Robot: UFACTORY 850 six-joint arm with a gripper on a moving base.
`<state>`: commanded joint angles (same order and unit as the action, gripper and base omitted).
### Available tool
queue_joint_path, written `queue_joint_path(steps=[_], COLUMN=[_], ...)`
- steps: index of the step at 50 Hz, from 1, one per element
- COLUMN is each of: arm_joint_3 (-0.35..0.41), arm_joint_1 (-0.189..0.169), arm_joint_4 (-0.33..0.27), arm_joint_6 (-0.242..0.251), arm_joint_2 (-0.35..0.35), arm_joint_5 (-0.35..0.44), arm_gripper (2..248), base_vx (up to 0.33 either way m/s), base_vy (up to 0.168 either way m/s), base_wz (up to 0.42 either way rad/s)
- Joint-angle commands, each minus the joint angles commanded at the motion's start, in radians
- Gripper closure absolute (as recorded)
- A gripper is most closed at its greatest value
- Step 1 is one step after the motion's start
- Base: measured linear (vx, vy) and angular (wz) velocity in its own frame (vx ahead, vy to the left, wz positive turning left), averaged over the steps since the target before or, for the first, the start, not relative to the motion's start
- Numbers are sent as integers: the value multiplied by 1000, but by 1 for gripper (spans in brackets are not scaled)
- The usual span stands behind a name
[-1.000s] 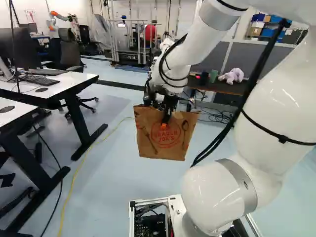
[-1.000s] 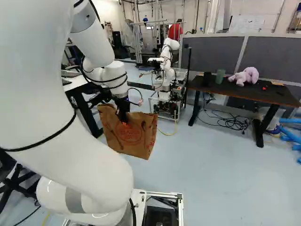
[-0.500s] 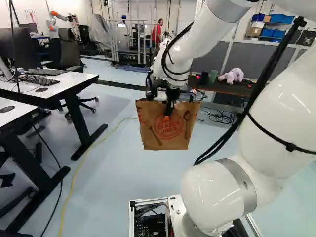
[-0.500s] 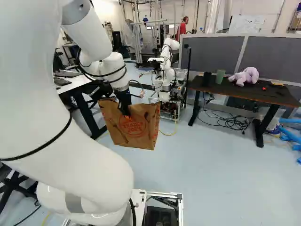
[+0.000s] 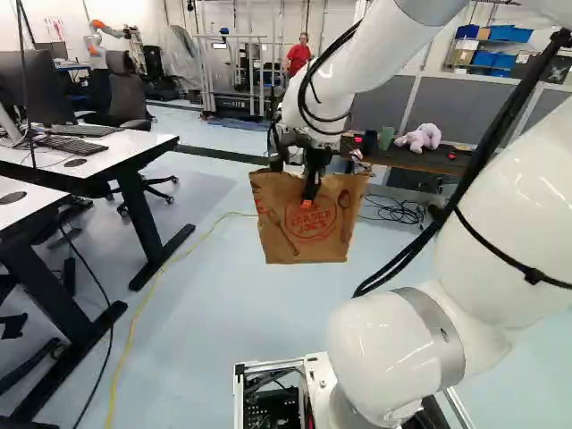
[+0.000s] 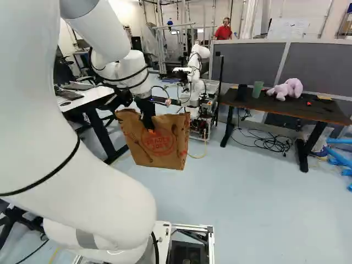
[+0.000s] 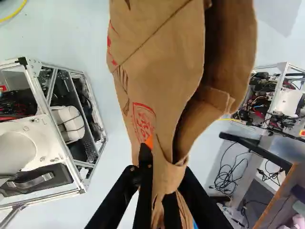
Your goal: Pick up the bag on the ground and place it on the table
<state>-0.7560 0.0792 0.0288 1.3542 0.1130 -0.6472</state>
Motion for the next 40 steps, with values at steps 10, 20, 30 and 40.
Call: queue_joint_path(steps=[10, 20, 30, 40], arm_joint_3=[-26, -54, -80, -101], arm_joint_1=[-3, -6, -8, -9], arm_joint_4=[0, 0, 0, 0], arm_joint_6=[0, 0, 0, 0], arm_joint_2=[7, 12, 20, 32], arm_joint_5=[-49, -99, -149, -199], arm_gripper=[229, 229, 229, 229], base_vx=[0, 0, 0, 0], base_vy=[0, 0, 0, 0], base_wz=[0, 0, 0, 0])
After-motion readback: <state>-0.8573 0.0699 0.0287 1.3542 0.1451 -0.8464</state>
